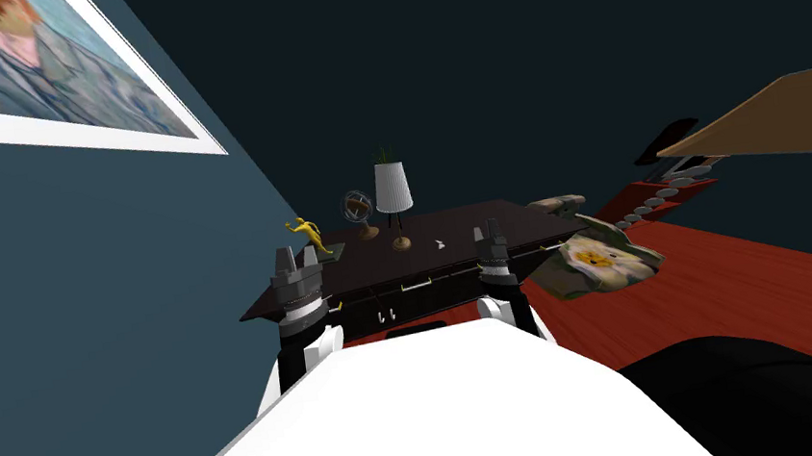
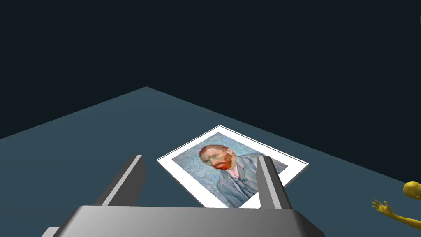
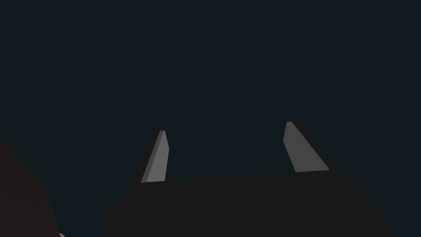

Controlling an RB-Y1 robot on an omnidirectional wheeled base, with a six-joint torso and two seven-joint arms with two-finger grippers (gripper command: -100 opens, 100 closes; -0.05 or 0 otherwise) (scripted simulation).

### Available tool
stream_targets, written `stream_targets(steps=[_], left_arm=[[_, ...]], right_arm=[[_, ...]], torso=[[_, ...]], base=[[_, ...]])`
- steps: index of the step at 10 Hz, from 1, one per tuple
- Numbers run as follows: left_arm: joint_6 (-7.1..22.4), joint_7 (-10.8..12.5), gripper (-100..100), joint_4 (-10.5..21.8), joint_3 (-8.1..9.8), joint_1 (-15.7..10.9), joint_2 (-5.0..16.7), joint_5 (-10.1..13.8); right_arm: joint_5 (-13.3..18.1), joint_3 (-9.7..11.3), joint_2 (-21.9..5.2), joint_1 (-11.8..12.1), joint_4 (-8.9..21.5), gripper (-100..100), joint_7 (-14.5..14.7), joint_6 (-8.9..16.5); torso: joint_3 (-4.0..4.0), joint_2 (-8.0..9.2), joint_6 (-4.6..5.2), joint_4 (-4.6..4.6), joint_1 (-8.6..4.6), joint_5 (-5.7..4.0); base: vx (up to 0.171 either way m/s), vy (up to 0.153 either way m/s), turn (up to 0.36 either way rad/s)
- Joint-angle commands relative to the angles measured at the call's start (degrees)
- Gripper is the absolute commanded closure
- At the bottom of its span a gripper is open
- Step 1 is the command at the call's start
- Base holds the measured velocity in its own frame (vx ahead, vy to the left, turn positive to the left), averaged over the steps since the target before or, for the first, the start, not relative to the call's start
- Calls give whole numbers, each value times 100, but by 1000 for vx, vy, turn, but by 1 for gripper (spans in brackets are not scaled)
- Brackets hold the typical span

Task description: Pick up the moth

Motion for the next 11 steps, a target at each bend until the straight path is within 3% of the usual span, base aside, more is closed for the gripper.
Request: stream_targets(steps=[1, 11], left_arm=[[0, 0, 0, 0, 0, 0, 0, 0], [0, 0, 0, 0, 0, 0, 0, 0]], right_arm=[[-53, -14, -247, 1, 54, -100, -32, 35], [-544, 9, -1884, 101, 519, -100, -340, 427]], torso=[[0, 0, 0, 0, 0, 0], [8, 12, 1, 3, -13, -3]], base=[[-61, -8, 68], [-58, -32, 108]])
